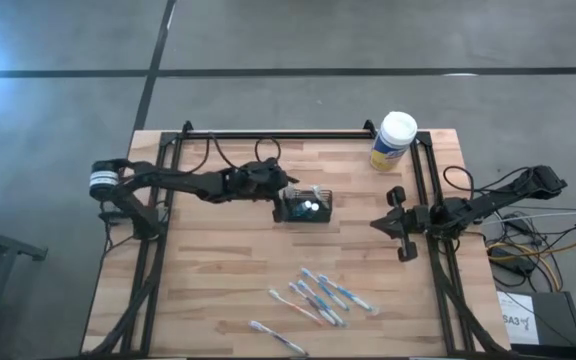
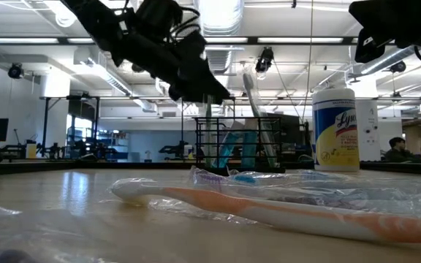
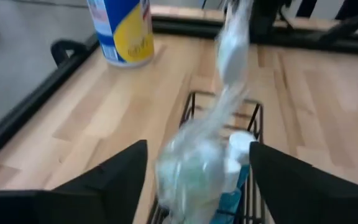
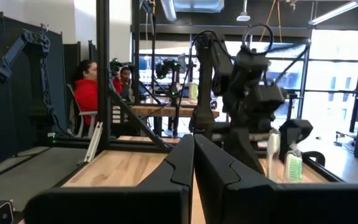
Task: Pick & Place toothbrushing station
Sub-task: Put the right blue toothbrush into the black wire organizer
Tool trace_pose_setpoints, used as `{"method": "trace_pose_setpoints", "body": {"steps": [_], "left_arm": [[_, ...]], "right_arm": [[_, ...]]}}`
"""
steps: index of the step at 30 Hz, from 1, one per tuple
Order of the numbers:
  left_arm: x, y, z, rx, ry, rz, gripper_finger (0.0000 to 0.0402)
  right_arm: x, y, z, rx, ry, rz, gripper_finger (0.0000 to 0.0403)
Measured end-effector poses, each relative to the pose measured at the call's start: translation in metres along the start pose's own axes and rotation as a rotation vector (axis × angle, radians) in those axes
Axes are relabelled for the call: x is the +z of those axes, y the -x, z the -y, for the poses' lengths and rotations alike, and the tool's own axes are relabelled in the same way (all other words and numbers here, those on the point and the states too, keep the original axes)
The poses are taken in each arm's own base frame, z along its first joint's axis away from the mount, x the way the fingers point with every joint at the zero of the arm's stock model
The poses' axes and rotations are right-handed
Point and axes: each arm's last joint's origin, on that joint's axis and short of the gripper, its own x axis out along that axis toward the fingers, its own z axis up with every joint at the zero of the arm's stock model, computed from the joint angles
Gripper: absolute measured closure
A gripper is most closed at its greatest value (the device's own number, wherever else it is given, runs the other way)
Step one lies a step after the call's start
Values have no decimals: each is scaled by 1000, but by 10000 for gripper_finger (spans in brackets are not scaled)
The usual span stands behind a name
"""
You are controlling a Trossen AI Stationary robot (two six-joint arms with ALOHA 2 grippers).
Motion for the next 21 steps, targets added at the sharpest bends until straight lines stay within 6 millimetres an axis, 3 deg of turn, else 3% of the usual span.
{"method": "trace_pose_setpoints", "body": {"steps": [6, 12, 15, 17, 21], "left_arm": [[23, 37, -1, -1, -22, 22, 78], [43, 126, 1, -30, -5, -5, 77], [30, 172, 3, -52, 47, -24, 96], [12, 194, 5, -78, 86, 5, 129], [-31, 209, 8, -133, 151, 98, 245]], "right_arm": [[-1, 0, 0, 0, 3, -9, 394], [-4, 0, 0, 2, 11, -38, 394], [-4, 0, 0, 3, 12, -46, 394], [-5, 0, 0, 2, 13, -47, 394], [-5, 0, 0, 3, 18, -49, 394]]}}
